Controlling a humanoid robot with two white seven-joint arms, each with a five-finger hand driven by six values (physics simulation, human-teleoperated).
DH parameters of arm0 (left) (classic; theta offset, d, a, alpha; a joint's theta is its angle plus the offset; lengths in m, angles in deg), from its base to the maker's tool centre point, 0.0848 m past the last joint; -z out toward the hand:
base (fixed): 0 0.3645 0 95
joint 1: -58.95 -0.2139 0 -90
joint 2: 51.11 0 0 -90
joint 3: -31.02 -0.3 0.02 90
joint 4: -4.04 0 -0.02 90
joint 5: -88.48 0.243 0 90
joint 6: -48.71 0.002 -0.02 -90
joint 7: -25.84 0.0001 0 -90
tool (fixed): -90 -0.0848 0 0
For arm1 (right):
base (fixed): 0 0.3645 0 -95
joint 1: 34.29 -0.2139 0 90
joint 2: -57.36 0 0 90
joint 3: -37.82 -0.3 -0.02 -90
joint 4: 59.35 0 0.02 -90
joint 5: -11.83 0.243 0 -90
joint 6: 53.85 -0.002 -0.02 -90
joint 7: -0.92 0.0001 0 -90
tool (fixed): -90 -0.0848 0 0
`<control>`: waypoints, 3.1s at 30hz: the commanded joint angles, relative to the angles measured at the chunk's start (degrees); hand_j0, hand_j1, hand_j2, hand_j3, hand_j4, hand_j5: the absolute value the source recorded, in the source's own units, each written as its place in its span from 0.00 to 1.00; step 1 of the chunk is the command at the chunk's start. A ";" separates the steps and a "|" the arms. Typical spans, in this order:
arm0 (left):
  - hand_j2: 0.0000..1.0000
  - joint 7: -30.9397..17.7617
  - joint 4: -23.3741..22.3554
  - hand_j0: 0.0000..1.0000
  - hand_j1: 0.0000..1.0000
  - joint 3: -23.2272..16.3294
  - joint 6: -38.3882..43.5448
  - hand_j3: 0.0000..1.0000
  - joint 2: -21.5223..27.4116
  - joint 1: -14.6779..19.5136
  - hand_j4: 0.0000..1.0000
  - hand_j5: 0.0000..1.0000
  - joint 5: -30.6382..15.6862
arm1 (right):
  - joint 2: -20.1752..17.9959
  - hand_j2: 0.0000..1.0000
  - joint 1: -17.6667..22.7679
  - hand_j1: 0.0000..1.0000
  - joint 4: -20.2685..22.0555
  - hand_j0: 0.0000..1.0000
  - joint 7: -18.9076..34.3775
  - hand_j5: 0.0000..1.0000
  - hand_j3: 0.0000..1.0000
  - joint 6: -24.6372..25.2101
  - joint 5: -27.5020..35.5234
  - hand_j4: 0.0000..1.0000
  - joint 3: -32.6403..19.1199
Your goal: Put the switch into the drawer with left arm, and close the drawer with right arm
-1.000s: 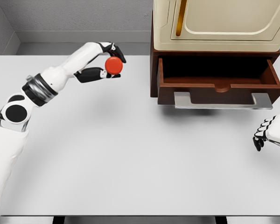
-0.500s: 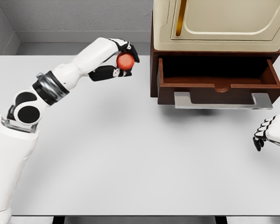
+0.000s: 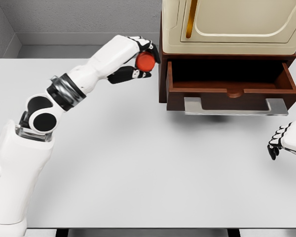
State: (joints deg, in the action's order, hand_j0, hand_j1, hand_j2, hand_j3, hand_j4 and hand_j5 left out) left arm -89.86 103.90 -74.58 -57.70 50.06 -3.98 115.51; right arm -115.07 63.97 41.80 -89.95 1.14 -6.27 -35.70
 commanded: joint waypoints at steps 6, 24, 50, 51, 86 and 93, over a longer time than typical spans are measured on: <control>0.30 0.04 0.34 0.30 0.30 -1.46 0.15 0.30 -4.06 0.44 0.30 0.30 6.10 | -0.10 0.28 0.00 0.28 0.01 0.28 -0.01 0.28 0.28 0.01 0.34 0.28 -0.04; 0.30 0.04 -0.89 0.30 0.30 -6.56 4.64 0.30 -10.30 3.08 0.30 0.30 16.82 | -0.10 0.28 0.00 0.28 0.01 0.28 -0.01 0.28 0.28 0.01 0.34 0.28 -0.04; 0.38 0.13 -6.69 0.38 0.38 -11.83 4.63 0.38 -11.18 6.68 0.38 0.38 24.30 | -0.19 0.29 0.00 0.29 -0.08 0.29 -0.01 0.29 0.29 0.01 0.34 0.29 -0.04; 0.38 0.13 -6.60 0.38 0.38 -11.83 4.63 0.38 -11.18 6.68 0.38 0.38 24.30 | -0.19 0.29 0.00 0.29 -0.08 0.29 -0.01 0.29 0.29 0.01 0.34 0.29 -0.04; 0.81 0.22 -6.25 0.81 0.81 -13.68 4.63 0.81 -11.18 7.03 0.81 0.81 28.43 | -0.28 0.29 0.00 0.29 -0.17 0.29 -0.01 0.29 0.29 0.01 0.43 0.29 -0.04; 0.81 0.22 -6.16 0.81 0.81 -13.68 4.55 0.81 -11.18 6.94 0.81 0.81 28.69 | -0.19 0.29 0.00 0.29 -0.08 0.29 -0.01 0.29 0.29 0.01 0.43 0.29 -0.04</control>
State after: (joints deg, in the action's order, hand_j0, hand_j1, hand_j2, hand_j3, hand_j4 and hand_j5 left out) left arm -89.66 97.73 -88.29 -53.16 38.88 2.97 144.19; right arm -115.12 63.97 41.70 -89.95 1.14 -6.18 -35.70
